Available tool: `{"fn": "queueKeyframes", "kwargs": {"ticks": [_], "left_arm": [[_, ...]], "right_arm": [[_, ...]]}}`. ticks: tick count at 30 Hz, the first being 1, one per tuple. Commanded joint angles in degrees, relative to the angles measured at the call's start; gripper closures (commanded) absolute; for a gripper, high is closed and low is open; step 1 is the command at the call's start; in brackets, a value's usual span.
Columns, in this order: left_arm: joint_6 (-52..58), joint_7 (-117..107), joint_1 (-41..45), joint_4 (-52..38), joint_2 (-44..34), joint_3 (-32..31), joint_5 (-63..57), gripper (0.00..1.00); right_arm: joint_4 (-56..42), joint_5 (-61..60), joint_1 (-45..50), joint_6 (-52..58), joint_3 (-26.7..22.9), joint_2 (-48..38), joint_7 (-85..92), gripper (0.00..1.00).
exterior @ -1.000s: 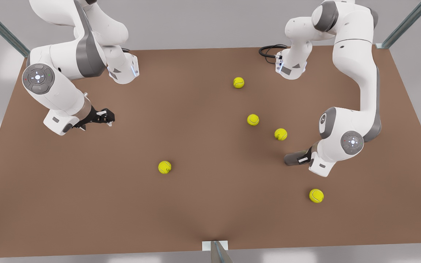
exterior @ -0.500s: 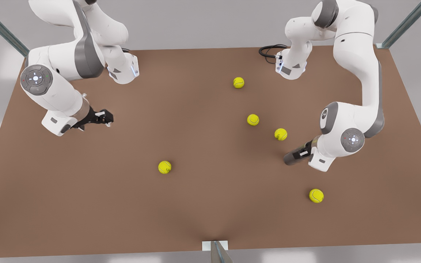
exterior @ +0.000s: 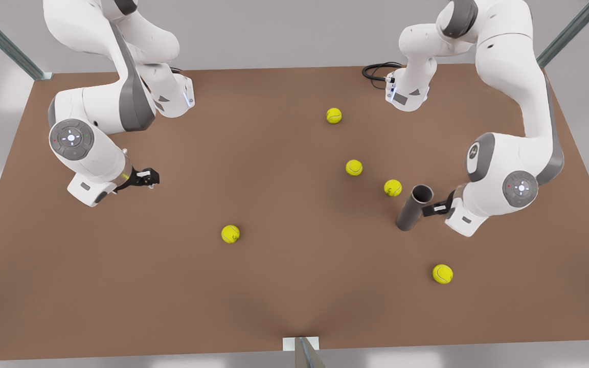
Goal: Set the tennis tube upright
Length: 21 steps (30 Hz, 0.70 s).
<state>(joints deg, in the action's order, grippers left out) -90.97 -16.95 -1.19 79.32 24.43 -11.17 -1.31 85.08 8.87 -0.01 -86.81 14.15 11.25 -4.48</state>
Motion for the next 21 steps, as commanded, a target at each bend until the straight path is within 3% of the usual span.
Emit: {"fn": "queueKeyframes", "kwargs": {"ticks": [1,8,21], "left_arm": [[0.6,1.5,-0.3,0.0,0.0,0.0,0.1,0.00],[2.4,11.0,0.0,-0.7,-0.3,-0.6,0.1,0.00],[1.8,11.1,0.0,1.4,-8.4,-0.2,0.0,0.00]], "right_arm": [[0.0,0.0,0.0,0.0,0.0,0.0,0.0,0.00],[0.0,-0.2,0.0,0.1,0.0,0.0,0.0,0.00],[0.0,-0.2,-0.3,0.1,0.0,0.0,0.1,0.00]]}}
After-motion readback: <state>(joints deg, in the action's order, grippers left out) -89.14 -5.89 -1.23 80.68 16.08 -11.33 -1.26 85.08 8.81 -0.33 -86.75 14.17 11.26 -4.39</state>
